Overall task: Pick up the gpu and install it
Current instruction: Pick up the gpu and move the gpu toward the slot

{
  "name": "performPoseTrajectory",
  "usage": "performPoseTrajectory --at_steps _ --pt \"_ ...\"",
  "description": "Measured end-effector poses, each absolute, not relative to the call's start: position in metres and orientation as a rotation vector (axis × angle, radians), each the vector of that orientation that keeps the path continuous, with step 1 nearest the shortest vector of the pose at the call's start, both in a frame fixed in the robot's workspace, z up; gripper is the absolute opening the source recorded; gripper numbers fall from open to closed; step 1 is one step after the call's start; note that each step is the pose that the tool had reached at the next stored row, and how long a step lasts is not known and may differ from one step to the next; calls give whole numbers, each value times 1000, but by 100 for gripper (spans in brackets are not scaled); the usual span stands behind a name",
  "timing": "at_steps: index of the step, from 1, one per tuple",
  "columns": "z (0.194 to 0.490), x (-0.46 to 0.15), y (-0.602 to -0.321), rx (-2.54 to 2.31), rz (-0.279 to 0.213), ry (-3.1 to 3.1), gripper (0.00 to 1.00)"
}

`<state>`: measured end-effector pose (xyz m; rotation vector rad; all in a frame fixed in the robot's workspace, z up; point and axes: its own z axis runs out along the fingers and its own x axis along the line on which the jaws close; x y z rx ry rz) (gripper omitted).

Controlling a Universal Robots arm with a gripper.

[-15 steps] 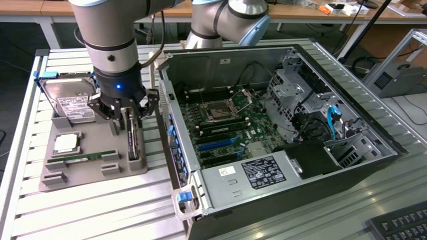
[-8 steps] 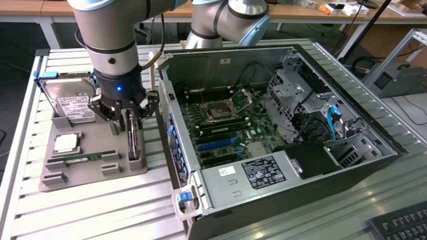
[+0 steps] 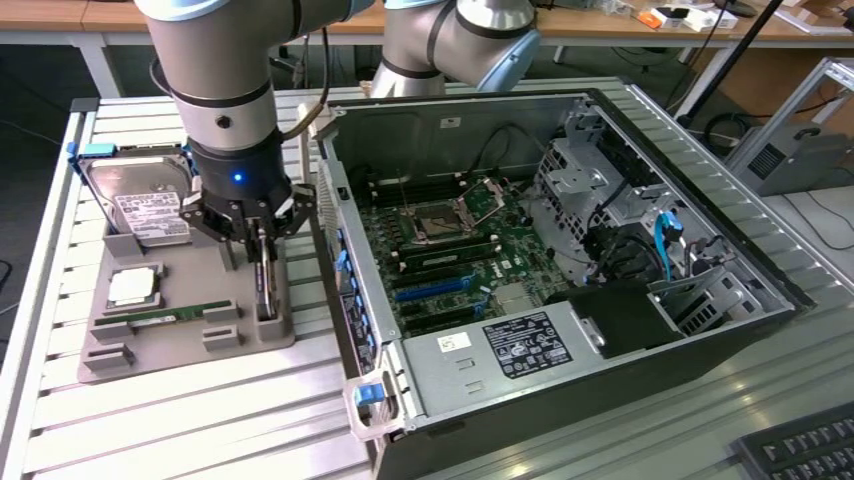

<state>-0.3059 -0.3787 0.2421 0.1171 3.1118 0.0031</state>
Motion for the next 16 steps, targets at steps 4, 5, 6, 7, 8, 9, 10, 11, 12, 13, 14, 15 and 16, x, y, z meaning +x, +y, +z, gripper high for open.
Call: performPoseTrajectory --at_steps 4,5,6,7,8,9,10,11,12,13,14,15,16 --pt "242 -306 -379 117 3 3112 27" --pt "242 -306 -379 117 3 3112 27" --pt "242 -306 -379 117 3 3112 27" --pt "242 -306 -379 117 3 3112 27" --pt "242 -306 -379 117 3 3112 27" --pt "242 -306 -379 117 3 3111 27" --pt "242 -306 -379 117 3 3111 27" --pt "243 -306 -379 117 3 3112 27" --pt "243 -306 -379 117 3 3112 27" --pt "243 -306 -379 117 3 3112 27" --pt "243 -306 -379 117 3 3112 27" --pt "243 -306 -379 117 3 3112 27" --pt "243 -306 -379 117 3 3112 27"
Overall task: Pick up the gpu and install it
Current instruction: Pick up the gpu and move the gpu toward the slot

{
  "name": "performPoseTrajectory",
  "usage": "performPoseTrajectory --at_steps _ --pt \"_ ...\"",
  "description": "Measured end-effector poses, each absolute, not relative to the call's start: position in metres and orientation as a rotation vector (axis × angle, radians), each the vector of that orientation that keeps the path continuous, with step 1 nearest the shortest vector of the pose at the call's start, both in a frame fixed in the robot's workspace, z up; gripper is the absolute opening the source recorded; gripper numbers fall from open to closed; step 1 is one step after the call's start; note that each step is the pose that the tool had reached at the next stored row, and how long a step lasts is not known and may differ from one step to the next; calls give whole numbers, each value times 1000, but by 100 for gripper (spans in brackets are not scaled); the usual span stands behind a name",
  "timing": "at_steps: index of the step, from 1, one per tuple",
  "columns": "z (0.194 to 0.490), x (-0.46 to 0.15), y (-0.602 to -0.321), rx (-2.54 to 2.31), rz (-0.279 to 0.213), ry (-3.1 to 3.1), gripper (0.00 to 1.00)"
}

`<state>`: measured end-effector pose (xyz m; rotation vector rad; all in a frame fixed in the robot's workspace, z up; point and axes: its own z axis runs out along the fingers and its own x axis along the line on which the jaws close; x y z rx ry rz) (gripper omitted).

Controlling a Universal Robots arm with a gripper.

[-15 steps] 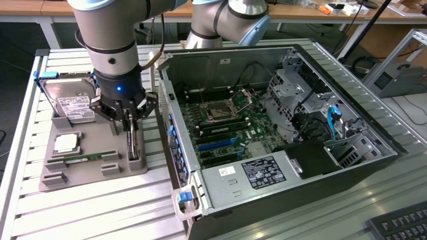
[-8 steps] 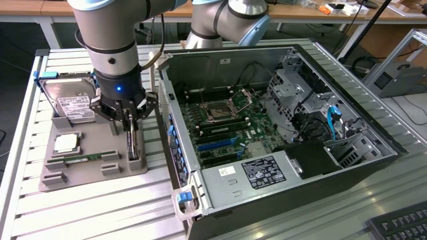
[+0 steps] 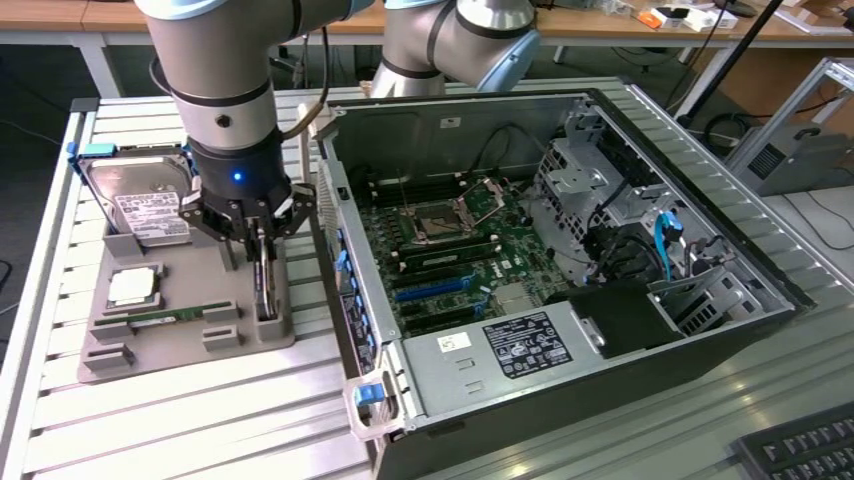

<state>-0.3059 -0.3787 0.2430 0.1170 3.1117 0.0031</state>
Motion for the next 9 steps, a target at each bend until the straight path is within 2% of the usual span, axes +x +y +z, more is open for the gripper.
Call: performPoseTrajectory --at_steps 9 --pt "247 -306 -379 117 3 3112 27"
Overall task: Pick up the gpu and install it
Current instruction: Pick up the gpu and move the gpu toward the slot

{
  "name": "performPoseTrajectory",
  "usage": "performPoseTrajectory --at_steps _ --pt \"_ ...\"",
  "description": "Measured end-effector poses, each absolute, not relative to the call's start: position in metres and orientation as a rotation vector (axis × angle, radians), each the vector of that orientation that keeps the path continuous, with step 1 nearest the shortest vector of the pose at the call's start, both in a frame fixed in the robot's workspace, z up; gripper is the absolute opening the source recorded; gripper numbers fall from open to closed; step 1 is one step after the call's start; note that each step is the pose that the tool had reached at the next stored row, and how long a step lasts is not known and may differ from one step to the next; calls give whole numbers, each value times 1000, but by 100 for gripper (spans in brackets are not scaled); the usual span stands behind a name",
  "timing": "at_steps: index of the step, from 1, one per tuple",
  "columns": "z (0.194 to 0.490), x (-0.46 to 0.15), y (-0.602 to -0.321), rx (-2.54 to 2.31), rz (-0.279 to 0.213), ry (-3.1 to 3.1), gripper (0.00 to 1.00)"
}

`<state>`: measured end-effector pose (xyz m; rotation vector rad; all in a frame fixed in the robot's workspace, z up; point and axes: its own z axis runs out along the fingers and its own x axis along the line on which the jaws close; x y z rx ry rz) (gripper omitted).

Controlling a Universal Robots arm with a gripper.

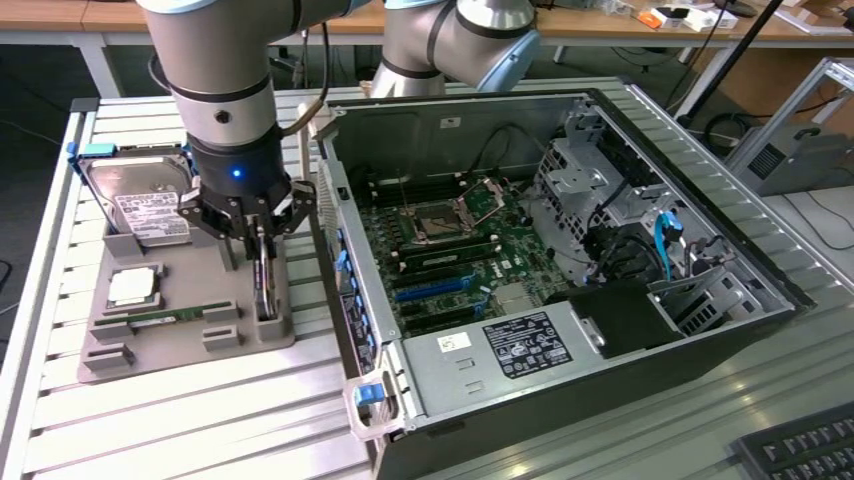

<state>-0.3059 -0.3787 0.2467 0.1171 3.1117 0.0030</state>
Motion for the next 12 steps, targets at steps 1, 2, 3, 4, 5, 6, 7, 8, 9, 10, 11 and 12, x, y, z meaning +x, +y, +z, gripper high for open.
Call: performPoseTrajectory --at_steps 1,2,3,4,5,6,7,8,9,10,11,12 --pt "247 -306 -379 117 3 3112 27" --pt "247 -306 -379 117 3 3112 27" --pt "247 -306 -379 117 3 3112 27" --pt "248 -306 -379 117 3 3112 27" --pt "248 -306 -379 117 3 3112 27" --pt "248 -306 -379 117 3 3112 27" --pt "248 -306 -379 117 3 3112 27" --pt "249 -306 -379 117 3 3112 27" --pt "249 -306 -379 117 3 3112 27" --pt "249 -306 -379 117 3 3112 27" --pt "249 -306 -379 117 3 3112 27" --pt "250 -306 -379 117 3 3112 27"
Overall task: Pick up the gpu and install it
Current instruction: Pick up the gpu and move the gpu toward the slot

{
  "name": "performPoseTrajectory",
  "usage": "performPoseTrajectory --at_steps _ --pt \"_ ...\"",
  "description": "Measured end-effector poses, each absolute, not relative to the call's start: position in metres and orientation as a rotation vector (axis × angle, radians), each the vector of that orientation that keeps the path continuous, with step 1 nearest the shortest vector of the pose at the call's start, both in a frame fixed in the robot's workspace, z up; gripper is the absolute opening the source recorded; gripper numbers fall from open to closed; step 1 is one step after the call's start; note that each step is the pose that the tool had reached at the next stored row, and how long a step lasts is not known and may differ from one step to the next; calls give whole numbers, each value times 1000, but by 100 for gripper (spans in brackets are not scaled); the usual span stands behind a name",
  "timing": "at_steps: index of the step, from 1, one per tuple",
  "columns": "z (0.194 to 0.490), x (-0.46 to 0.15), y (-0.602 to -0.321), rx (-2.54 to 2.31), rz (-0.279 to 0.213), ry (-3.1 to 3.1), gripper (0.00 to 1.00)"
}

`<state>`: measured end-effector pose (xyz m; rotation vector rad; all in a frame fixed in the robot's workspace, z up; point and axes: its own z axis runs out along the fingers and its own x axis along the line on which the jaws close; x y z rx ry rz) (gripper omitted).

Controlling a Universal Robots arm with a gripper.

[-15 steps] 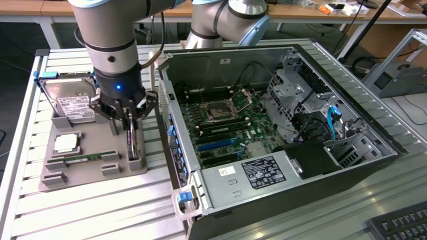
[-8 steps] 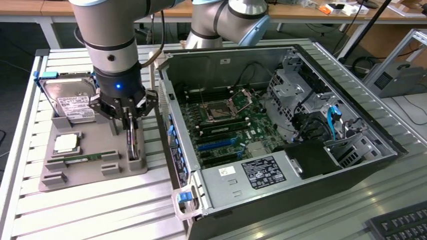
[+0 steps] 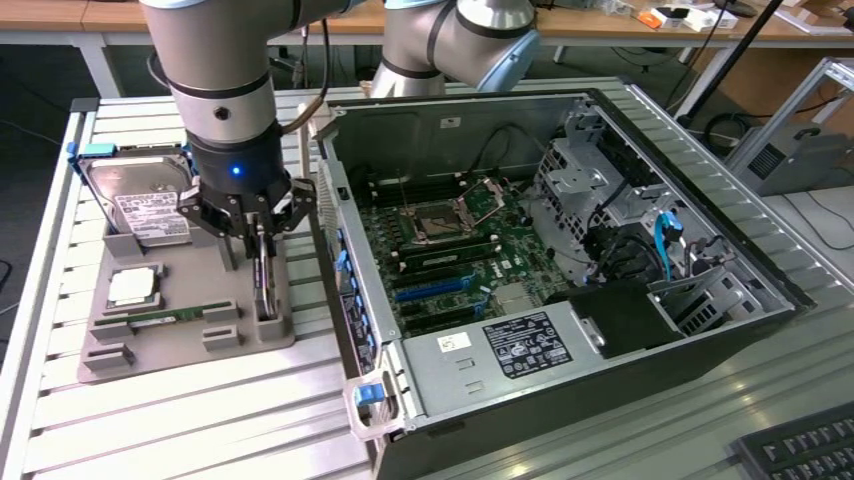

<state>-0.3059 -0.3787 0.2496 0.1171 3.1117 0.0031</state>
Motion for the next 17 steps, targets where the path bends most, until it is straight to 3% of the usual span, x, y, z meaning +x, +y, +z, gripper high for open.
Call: performPoseTrajectory --at_steps 17 --pt "253 -306 -379 117 4 3112 27"
